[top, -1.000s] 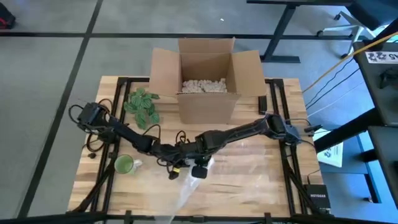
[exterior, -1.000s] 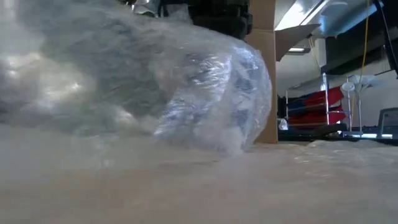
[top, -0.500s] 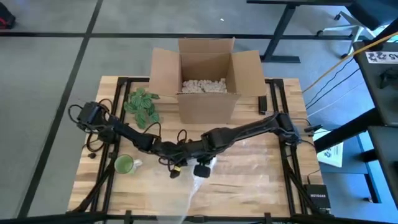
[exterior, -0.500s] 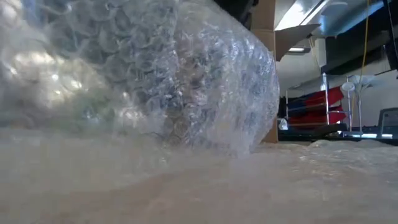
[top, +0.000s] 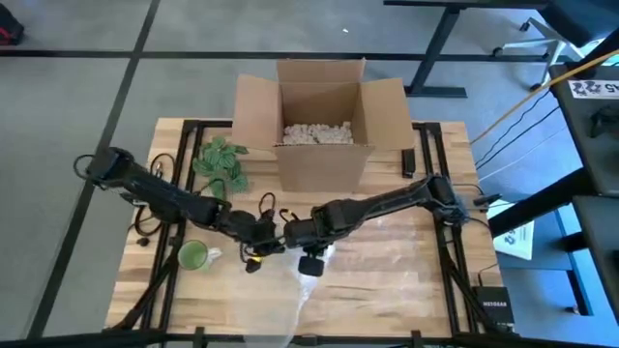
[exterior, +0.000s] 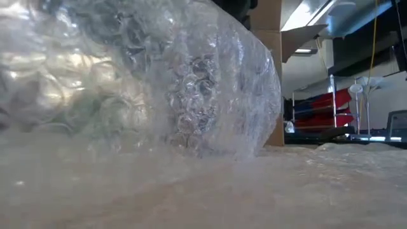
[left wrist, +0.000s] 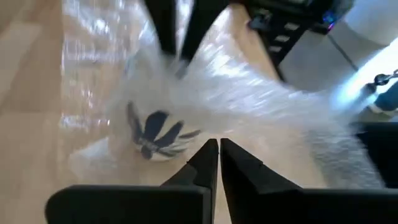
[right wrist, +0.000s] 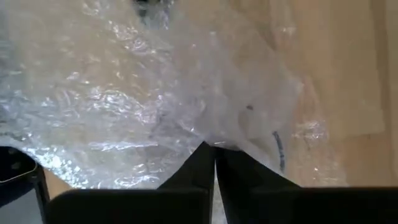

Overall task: Wrap mug
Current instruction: Wrap the blue mug in bubble wrap

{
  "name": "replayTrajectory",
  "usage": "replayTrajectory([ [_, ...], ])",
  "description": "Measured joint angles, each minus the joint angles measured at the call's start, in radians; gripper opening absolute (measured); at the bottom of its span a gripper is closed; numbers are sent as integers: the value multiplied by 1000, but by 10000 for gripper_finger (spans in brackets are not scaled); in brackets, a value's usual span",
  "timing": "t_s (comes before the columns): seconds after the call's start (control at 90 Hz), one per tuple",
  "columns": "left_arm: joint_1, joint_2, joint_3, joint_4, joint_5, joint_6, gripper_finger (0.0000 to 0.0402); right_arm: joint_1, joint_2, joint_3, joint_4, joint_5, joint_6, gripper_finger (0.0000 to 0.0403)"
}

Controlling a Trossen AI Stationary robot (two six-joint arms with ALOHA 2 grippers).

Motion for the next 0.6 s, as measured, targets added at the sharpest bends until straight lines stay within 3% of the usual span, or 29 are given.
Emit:
replayTrajectory([
  [0.333, -85, -185, 0, -32, -63, 66, 0, 0, 0, 0, -9, -3, -2, 1],
  [0.467, -112, -198, 0, -70, -124, 70, 0, 0, -1, 0, -11, -79, -10, 15],
  [0.6, -121, -197, 0, -127, -167, 47, 0, 0, -6, 0, -7, -170, 0, 57],
])
